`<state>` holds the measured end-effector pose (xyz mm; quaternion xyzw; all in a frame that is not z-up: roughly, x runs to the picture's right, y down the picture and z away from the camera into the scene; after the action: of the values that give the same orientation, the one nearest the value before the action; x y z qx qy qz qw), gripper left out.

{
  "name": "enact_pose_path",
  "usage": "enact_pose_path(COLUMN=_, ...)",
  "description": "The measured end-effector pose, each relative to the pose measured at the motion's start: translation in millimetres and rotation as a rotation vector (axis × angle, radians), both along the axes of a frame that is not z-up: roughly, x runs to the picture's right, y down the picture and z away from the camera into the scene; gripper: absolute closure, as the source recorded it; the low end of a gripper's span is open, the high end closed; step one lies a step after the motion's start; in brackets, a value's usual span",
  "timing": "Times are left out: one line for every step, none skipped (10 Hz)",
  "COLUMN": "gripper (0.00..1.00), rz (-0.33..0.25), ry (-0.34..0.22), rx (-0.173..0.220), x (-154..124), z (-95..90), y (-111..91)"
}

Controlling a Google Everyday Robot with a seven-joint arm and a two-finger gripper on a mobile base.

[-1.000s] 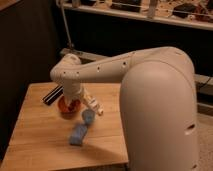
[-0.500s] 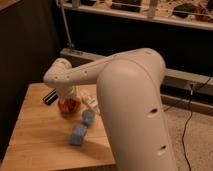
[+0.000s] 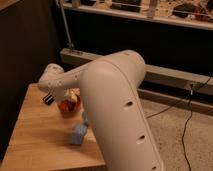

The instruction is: Place the pepper in the ceramic cup

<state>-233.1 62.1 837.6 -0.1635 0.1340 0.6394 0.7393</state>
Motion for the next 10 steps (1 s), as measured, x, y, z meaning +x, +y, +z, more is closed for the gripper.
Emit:
enact_pose_path(gripper=0.35, rz=-0.001, ry=0.003, rx=0.002, x=0, z=3.4, y=1)
enact_pose_path(gripper=0.35, rz=-0.001, ry=0.011, rx=0.005, x=2, z=12.1, y=3)
enact_pose_path(gripper=0.35, rz=0.002, ry=0.014, rx=0.004, x=4, z=16.8, y=4)
enact_pose_path(gripper=0.35, rz=0.004, ry=0.016, rx=0.003, x=6, z=19.6, y=4)
enact_pose_path(gripper=0.35, rz=0.005, ry=0.014, rx=0.004, x=7, z=22.9, y=4)
enact_pose_path(gripper=0.35, rz=0.012, ry=0.005, rx=0.007, x=11, z=28.4, y=3)
enact_pose_path(gripper=0.35, rz=0.02, ry=-0.011, rx=0.008, x=13, z=31.7, y=2)
enact_pose_path(gripper=0.35, rz=0.025, ry=-0.025, rx=0.009, x=13, z=33.9, y=2)
enact_pose_path(gripper=0.35, rz=0.025, ry=-0.044, rx=0.007, x=11, z=36.1, y=2)
enact_pose_path(gripper=0.35, rz=0.026, ry=-0.062, rx=0.003, x=10, z=38.2, y=4)
